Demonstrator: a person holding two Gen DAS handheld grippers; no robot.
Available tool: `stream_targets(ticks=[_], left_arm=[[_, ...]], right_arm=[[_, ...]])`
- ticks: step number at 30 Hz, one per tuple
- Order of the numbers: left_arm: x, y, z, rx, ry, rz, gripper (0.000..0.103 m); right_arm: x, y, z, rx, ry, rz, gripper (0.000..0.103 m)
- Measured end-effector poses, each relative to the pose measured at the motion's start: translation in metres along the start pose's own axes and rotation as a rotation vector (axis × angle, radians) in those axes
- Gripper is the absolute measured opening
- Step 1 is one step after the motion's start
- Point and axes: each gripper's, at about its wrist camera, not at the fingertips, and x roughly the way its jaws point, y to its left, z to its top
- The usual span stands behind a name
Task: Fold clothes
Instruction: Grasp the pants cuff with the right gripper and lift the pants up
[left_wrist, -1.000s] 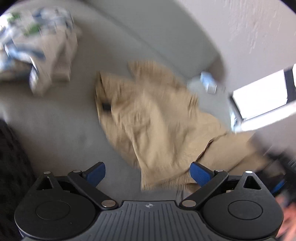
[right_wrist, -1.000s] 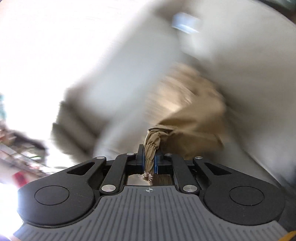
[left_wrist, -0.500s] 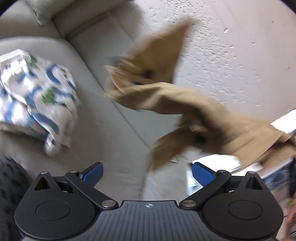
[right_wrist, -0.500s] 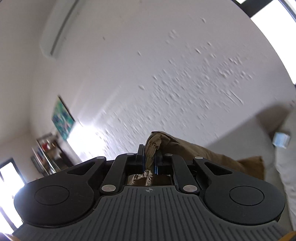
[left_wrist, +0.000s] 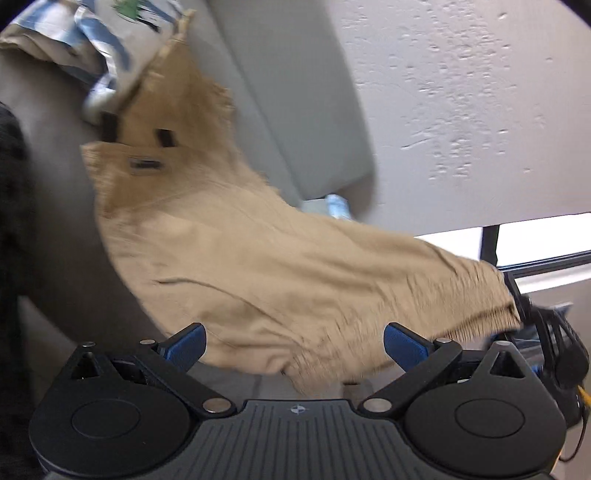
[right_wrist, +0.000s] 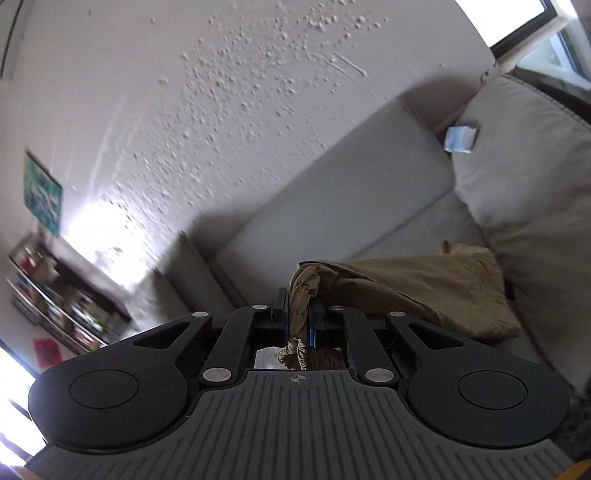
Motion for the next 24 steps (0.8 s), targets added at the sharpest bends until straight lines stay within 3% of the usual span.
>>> stream_targets(ticks=[4,7,11,13,17,21,24], left_arm=[[0.012,0.015,-0.017,-0.172,-0.004,-0.207,0.102],[0.017,0.029,-0.031,-0.308,-0.067,-0.276,0.102],[0.028,0.032,-0.041,-0.367,-0.046,-0.152,0.102],[0.038,0.030,-0.040,-0.369,-0.019,-0.166,0.102],[0.054,0.023,-0.035,-0.341,-0.075,-0.242,0.102],[0.076,0.021,-0.035,-0.357,-0.089,-0.272,0.100],[0.088,0.015,-0.034,-0.361,-0.088,-0.298,0.090]], right_arm=[[-0.009,0.012,0.020,0.057,-0.040,0.061,0.010],[-0.004,0.018,0.022,0.081,-0.049,0.088,0.010],[0.010,0.015,0.016,0.108,-0.054,0.104,0.010],[0.012,0.008,0.013,0.125,-0.049,0.109,0.010],[0.009,0.001,0.012,0.135,-0.059,0.102,0.010],[0.004,-0.007,0.014,0.156,-0.072,0.113,0.010],[0.002,-0.011,0.014,0.171,-0.070,0.123,0.010]])
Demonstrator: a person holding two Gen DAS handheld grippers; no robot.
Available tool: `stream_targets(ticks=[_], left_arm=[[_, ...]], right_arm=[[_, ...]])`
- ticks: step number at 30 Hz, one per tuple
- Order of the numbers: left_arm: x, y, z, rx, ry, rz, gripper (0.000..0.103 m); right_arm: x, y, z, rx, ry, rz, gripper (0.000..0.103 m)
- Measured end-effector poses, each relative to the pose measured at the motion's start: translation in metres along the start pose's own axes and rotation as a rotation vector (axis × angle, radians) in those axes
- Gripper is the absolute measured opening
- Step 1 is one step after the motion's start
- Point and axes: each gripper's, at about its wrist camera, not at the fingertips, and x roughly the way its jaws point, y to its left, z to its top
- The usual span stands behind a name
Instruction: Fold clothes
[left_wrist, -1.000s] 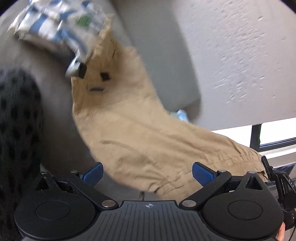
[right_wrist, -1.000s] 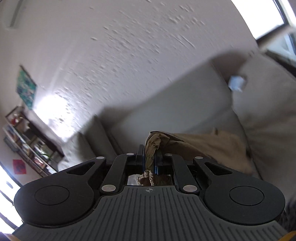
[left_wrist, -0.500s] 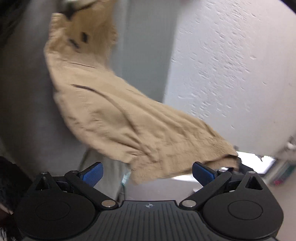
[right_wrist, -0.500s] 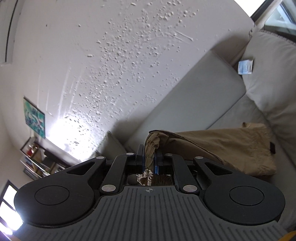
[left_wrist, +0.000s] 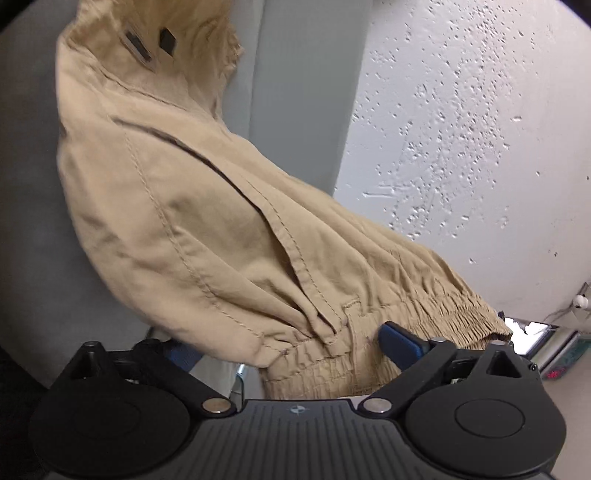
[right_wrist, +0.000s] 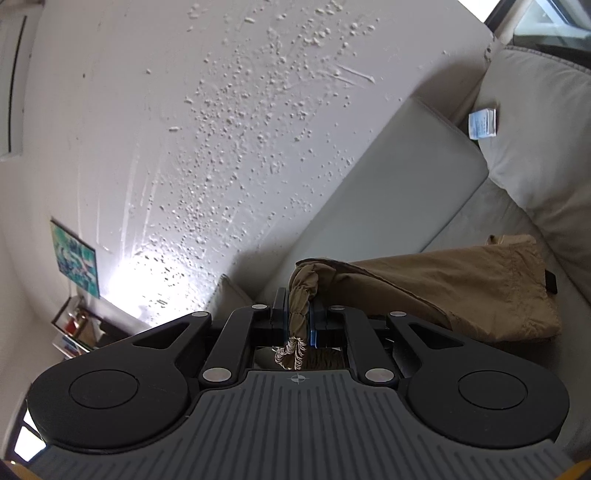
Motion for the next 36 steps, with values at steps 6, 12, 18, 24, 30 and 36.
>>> stream_targets(ticks=[6,12,18,24,30,36], left_arm=[[-0.013,-0.034,0.037,0.015,0.012,-0.056,0.062],[-0.040,-0.093,0.073,0.144,-0.037,-0.105,0.026],[-0.057,-0.175,0.086,0.313,-0.084,-0.103,0.021],[-0.076,-0.221,0.074,0.431,-0.076,-0.141,0.021],[-0.106,-0.272,0.041,0.583,-0.064,-0.243,0.021],[-0.158,-0.335,-0.011,0.771,-0.089,-0.367,0.021]], right_arm=[[-0.013,-0.011,0.008,-0.009,-0.015,-0.013,0.010],[-0.029,-0.023,0.024,-0.048,-0.051,-0.068,0.010],[-0.032,-0.025,0.031,-0.092,-0.004,-0.082,0.010],[-0.046,0.000,0.030,-0.192,-0.032,-0.019,0.010],[-0.079,0.028,0.035,-0.252,-0.107,0.086,0.010],[-0.154,0.089,0.030,-0.462,-0.245,0.246,0.010]])
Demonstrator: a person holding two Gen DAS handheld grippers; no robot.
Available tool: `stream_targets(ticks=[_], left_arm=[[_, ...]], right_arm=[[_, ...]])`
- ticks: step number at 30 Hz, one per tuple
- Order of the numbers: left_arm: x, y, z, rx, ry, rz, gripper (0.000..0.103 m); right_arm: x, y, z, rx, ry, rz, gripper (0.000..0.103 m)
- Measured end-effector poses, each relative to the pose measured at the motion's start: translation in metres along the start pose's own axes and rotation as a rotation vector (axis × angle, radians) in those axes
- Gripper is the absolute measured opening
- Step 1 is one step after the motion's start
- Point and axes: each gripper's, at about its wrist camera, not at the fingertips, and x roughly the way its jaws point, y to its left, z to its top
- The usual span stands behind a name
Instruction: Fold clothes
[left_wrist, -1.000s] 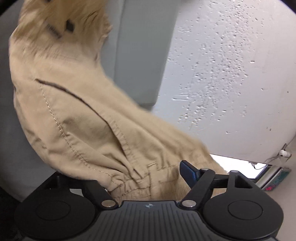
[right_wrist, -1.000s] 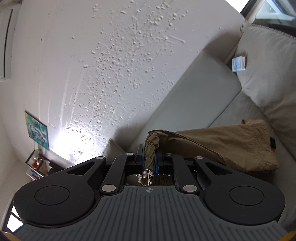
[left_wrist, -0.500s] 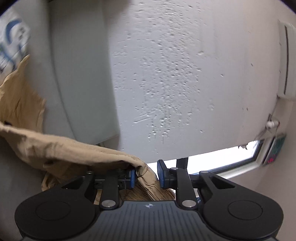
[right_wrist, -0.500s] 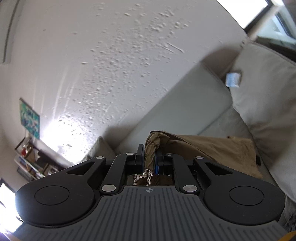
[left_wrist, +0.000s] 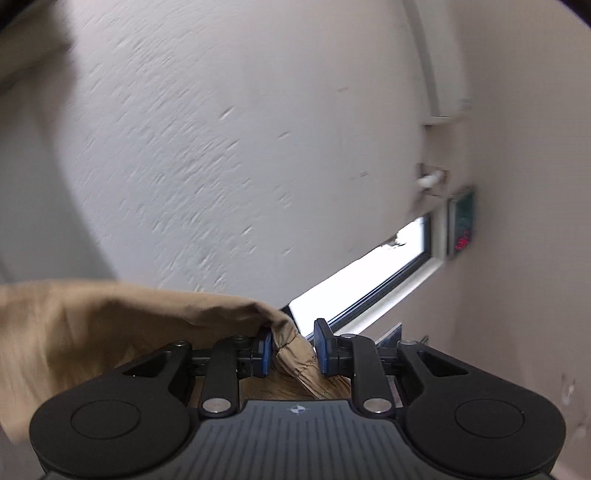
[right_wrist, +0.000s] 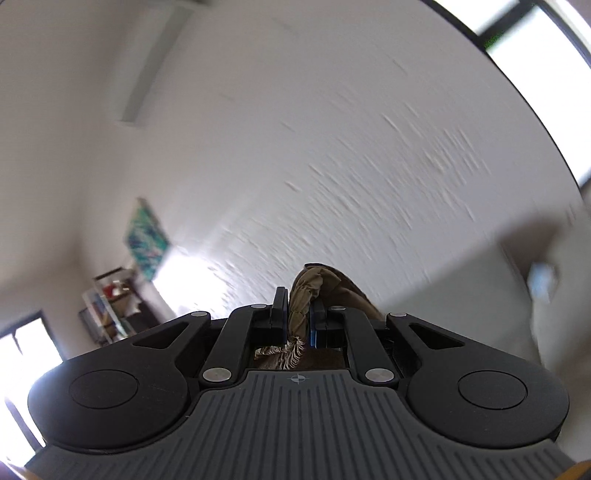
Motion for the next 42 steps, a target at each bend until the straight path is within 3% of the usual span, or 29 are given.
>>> stream_targets(ticks=[4,7,11,13,16,19,21,23,25,28,34,36,37,39,40,41,42], left_arm=[[0.007,-0.031,0.015,0.021,-0.032,0.000,0.021],[0.026,-0.018,0.018,0.015,-0.031,0.080,0.021],[0.074,0.063,0.017,-0.100,0.059,0.306,0.020],[0.109,0.104,0.027,-0.182,0.114,0.374,0.019],[0.148,0.106,0.048,-0.113,0.101,0.364,0.018],[0.158,0.057,0.064,0.055,0.065,0.220,0.018],[0.157,0.035,0.069,0.116,0.084,0.179,0.020],[0.149,0.035,0.065,0.109,0.161,0.195,0.020],[0.141,0.059,0.050,0.080,0.253,0.259,0.020],[0.109,0.113,0.014,0.016,0.370,0.396,0.018],[0.055,0.289,-0.107,-0.291,0.588,0.741,0.018],[0.044,0.325,-0.136,-0.323,0.615,0.826,0.021],[0.043,0.334,-0.145,-0.327,0.623,0.846,0.025],[0.043,0.349,-0.164,-0.324,0.635,0.883,0.052],[0.046,0.349,-0.172,-0.296,0.627,0.888,0.059],[0.051,0.348,-0.176,-0.277,0.614,0.881,0.067],[0.056,0.348,-0.178,-0.271,0.599,0.864,0.071]], right_arm=[[-0.024,0.047,0.022,-0.131,-0.058,0.048,0.011],[-0.005,0.048,0.032,-0.135,-0.028,0.004,0.011],[0.080,-0.015,0.025,0.007,0.182,-0.145,0.011],[0.131,-0.059,0.018,0.108,0.275,-0.220,0.010],[0.169,-0.083,0.034,0.107,0.208,-0.314,0.010],[0.155,-0.045,0.070,-0.068,0.049,-0.177,0.010],[0.132,-0.015,0.084,-0.221,-0.021,-0.131,0.010],[0.116,-0.009,0.090,-0.244,0.005,-0.162,0.011],[0.105,-0.029,0.085,-0.158,0.115,-0.209,0.011],[0.099,-0.084,0.043,-0.020,0.327,-0.321,0.011],[0.094,-0.228,-0.127,0.243,0.714,-0.558,0.010],[0.091,-0.267,-0.180,0.325,0.808,-0.637,0.009],[0.088,-0.283,-0.203,0.351,0.842,-0.673,0.009],[0.078,-0.300,-0.220,0.371,0.846,-0.719,0.009],[0.074,-0.308,-0.227,0.380,0.846,-0.741,0.013],[0.070,-0.313,-0.226,0.380,0.832,-0.757,0.029],[0.064,-0.314,-0.223,0.379,0.821,-0.767,0.036]])
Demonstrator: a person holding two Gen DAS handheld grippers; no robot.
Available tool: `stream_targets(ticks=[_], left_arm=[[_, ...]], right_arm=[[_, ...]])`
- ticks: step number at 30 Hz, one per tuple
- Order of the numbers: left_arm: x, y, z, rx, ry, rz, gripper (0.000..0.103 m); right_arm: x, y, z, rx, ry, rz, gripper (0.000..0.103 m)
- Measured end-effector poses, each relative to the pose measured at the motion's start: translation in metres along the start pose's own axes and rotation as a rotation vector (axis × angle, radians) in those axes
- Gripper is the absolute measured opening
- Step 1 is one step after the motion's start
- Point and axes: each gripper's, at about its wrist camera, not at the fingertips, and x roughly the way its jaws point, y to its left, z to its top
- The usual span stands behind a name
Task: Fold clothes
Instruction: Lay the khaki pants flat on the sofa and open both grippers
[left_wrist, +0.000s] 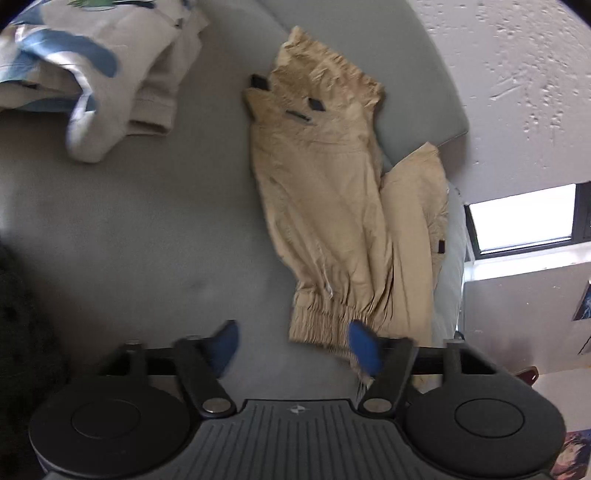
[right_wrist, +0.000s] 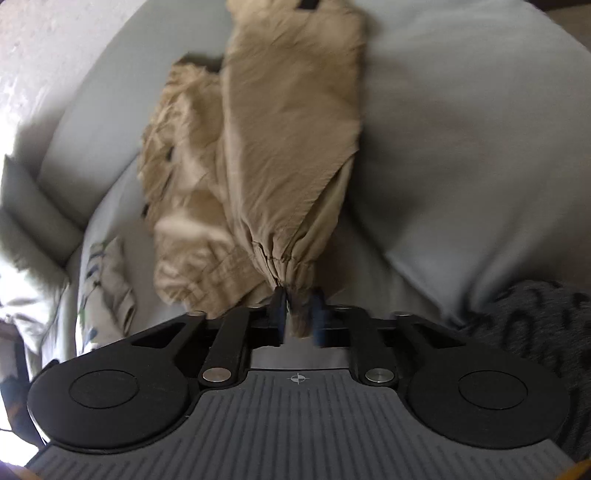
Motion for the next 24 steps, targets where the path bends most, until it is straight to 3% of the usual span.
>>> stream_targets(ticks=[1,5,8,13,14,16,17,18,24], left_arm=[[0.005,-0.003,0.002,0.003,-0.014,-0.019,0.073],[0.034,-0.008,0.013,-0.016,-0.027,-0.039,0.076],[0.053,-0.012,0.005,-0.034,0.032,-0.027,0.076],[0.089,-0.018,0.008,-0.033,0.035,-0.060,0.073],[0.095,-0.019,0.011,-0.035,0.032,-0.063,0.066],[0.109,-0.021,0.015,-0.043,0.055,-0.025,0.041],[0.114,-0.022,0.016,-0.047,0.071,0.002,0.021],[0.115,-0.023,0.017,-0.053,0.080,0.019,0.014],[0.056,-0.034,0.028,-0.004,-0.008,0.001,0.011]], right_arm=[[-0.004,-0.005,0.000,0.006,-0.011,-0.006,0.048],[-0.028,-0.018,-0.005,-0.002,-0.075,-0.009,0.057],[-0.038,-0.031,-0.009,0.050,-0.131,-0.006,0.059],[-0.034,-0.051,-0.011,0.160,-0.151,0.061,0.060],[-0.025,-0.047,-0.011,0.162,-0.146,0.072,0.060],[-0.020,-0.044,-0.010,0.147,-0.143,0.079,0.060],[-0.015,-0.040,-0.010,0.142,-0.145,0.080,0.060],[-0.015,-0.039,-0.010,0.139,-0.149,0.085,0.060],[-0.013,-0.026,-0.009,0.103,-0.146,0.099,0.060]])
